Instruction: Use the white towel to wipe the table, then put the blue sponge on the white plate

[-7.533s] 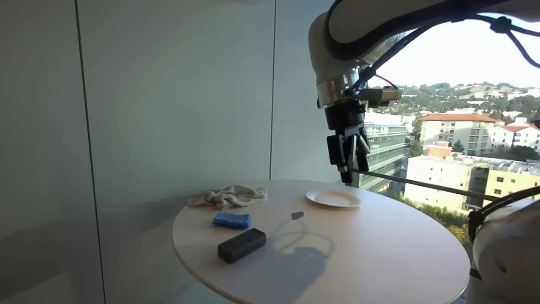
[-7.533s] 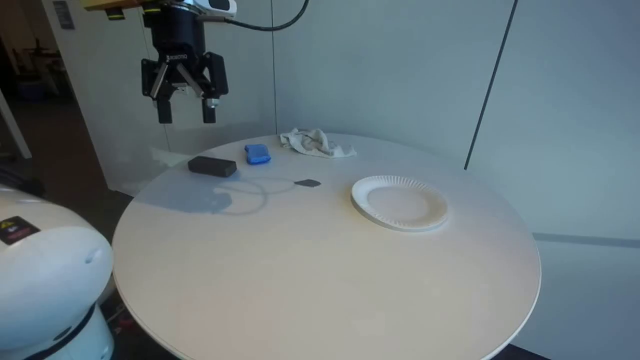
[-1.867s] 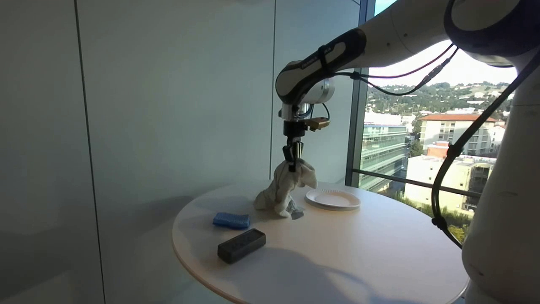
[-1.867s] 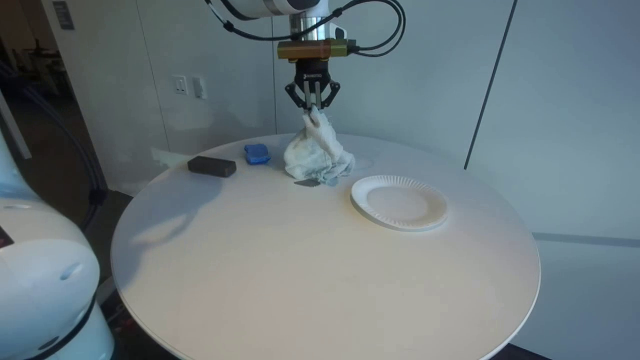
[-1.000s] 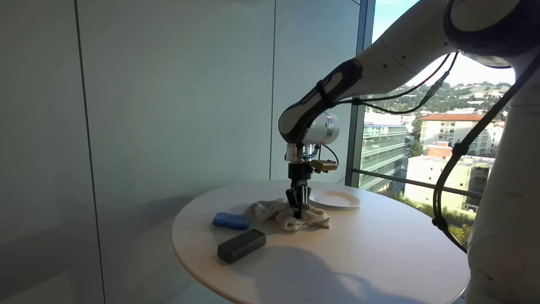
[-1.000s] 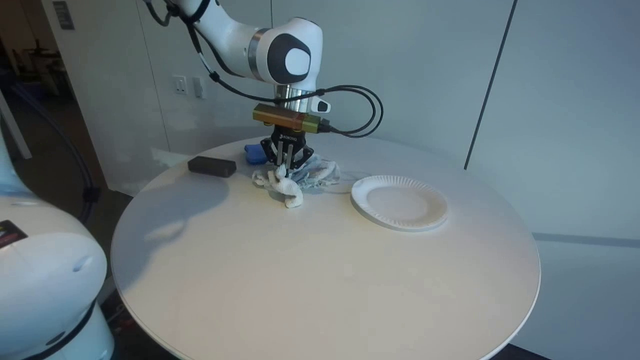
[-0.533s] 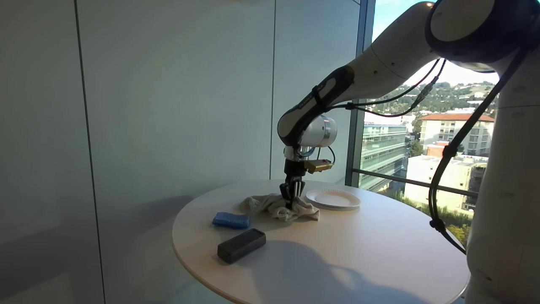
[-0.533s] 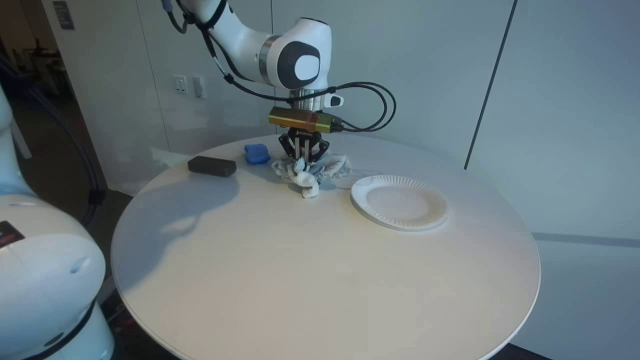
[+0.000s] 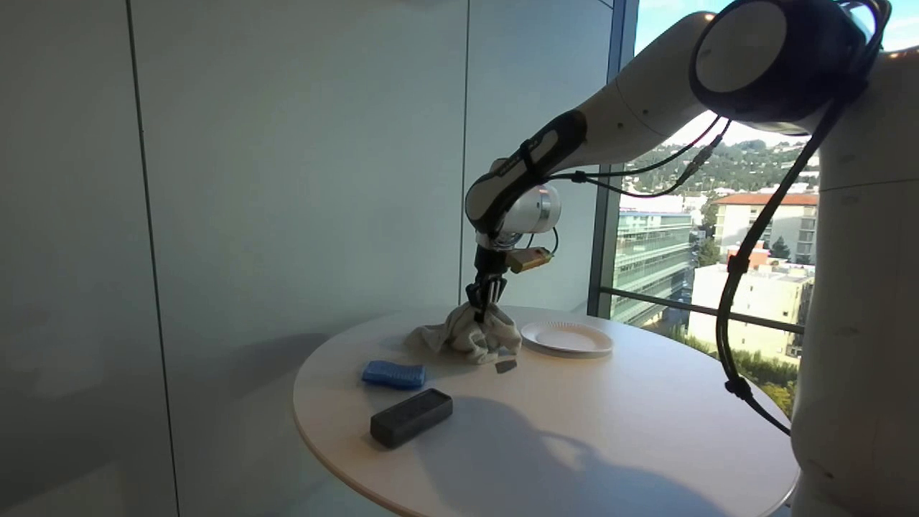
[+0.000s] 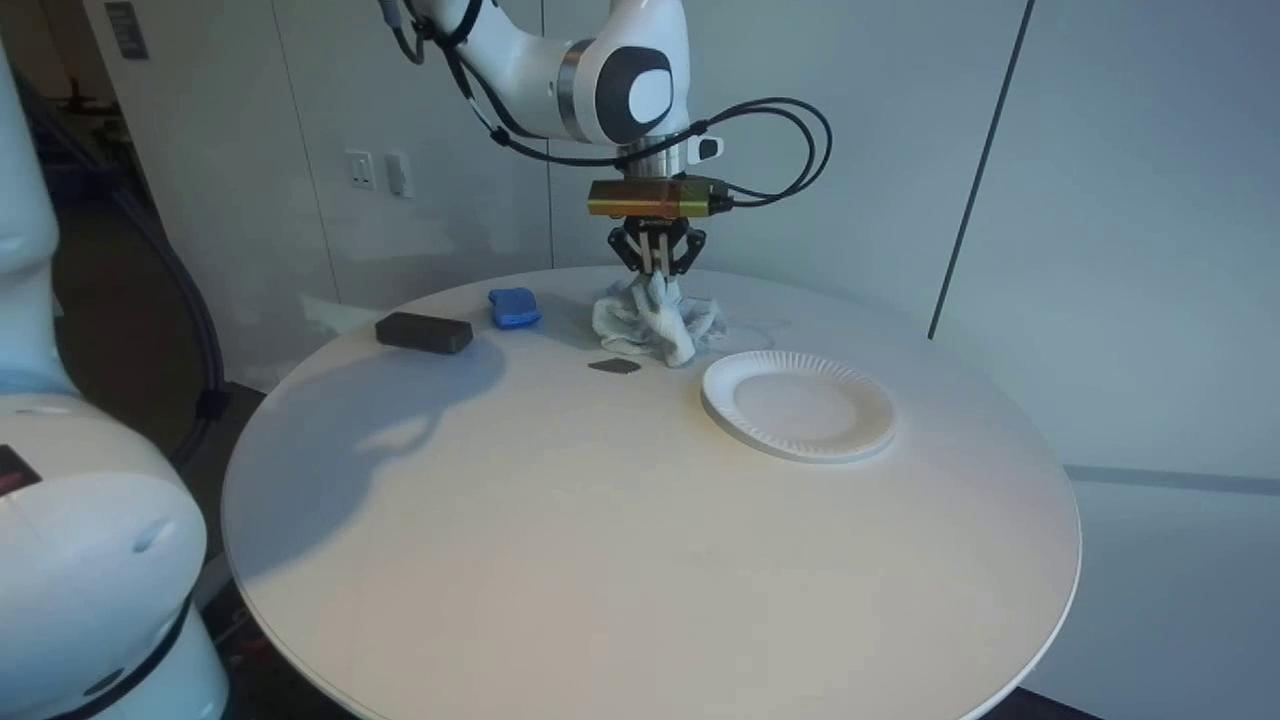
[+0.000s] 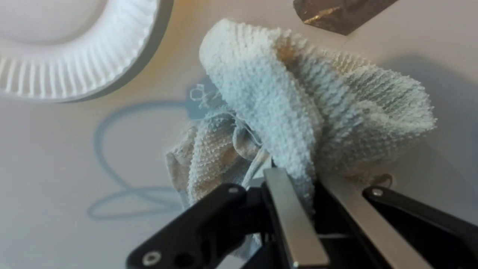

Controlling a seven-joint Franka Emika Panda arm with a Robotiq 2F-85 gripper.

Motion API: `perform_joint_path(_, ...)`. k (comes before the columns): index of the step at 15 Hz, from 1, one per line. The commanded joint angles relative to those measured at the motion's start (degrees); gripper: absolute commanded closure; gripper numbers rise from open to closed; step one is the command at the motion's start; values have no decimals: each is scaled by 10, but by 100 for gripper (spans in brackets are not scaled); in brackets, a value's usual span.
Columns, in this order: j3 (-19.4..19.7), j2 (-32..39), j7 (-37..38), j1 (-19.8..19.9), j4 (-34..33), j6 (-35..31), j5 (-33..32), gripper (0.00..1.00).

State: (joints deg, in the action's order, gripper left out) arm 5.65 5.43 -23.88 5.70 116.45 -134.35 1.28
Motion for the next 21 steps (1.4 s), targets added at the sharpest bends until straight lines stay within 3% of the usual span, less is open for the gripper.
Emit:
perform_joint_path(1, -18, 45, -56, 10, -9, -20, 75, 91)
perform_joint_path(6, -26, 53, -4, 0, 33, -8, 46, 91)
perform_joint_path(17, -44, -208, 230, -36, 302, 147, 74, 91)
perform_joint_path(21, -34, -177, 276, -13, 271, 111, 25, 91)
